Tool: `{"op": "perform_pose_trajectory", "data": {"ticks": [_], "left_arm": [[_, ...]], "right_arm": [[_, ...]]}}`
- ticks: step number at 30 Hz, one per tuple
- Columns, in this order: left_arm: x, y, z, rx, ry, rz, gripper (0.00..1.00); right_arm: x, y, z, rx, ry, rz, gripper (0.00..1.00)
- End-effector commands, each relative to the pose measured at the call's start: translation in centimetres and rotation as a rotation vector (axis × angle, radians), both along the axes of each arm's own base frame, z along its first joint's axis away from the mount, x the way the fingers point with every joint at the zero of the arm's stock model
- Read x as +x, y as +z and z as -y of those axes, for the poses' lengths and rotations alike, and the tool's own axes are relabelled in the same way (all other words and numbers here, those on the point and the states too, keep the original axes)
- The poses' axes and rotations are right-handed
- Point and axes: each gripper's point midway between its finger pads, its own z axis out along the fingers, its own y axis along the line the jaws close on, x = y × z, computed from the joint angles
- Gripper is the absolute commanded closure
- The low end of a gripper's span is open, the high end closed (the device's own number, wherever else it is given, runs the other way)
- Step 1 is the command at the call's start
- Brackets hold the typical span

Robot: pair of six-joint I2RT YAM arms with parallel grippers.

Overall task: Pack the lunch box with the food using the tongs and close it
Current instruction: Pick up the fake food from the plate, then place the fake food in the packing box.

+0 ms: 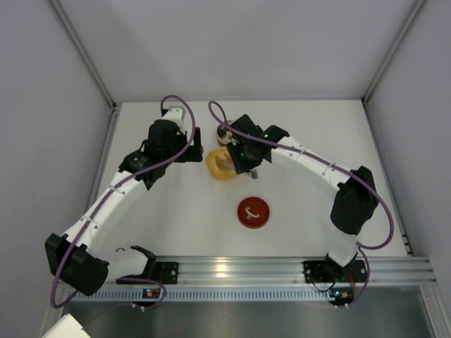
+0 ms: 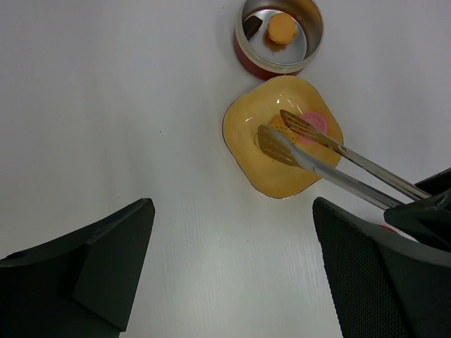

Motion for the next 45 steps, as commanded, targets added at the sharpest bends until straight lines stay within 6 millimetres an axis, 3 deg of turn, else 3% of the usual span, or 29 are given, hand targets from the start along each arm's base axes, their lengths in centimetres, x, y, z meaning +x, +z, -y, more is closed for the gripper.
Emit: {"op": "perform_pose_trajectory", "data": {"ticks": [1, 8, 12, 18, 32, 37, 45], "left_arm": [[0.0, 0.1, 0.0, -0.003, 0.000, 0.008, 0.01], [0.0, 0.2, 0.0, -0.003, -0.002, 0.009, 0.01], [0.0, 0.1, 0.0, -0.005, -0.002, 0.007, 0.01], [0.0, 0.1, 0.2, -0.006, -0.008, 0.004, 0.01], [0.0, -0.2, 0.2, -0.004, -0.007, -0.001, 0.01], [0.1, -0.2, 0.2, -0.004, -0.005, -0.003, 0.01], [0.1, -0.2, 0.3, -0.007, -0.009, -0.003, 0.01]], "right_arm": [[1.2, 2.6, -0.8, 0.050, -0.020, 0.051, 0.66], [3.3, 4.5, 0.3, 0.049, -0.067, 0.100, 0.66], [5.1, 6.3, 0.7, 0.075, -0.101, 0.137, 0.65], [8.2, 7.2, 1.4, 0.089, -0.155, 0.167, 0.65], [12.4, 5.3, 0.7, 0.109, -0.205, 0.165, 0.62], [12.9, 4.6, 0.7, 0.104, -0.210, 0.159, 0.58], [12.8, 5.6, 0.9, 0.106, -0.198, 0.179, 0.53]]}}
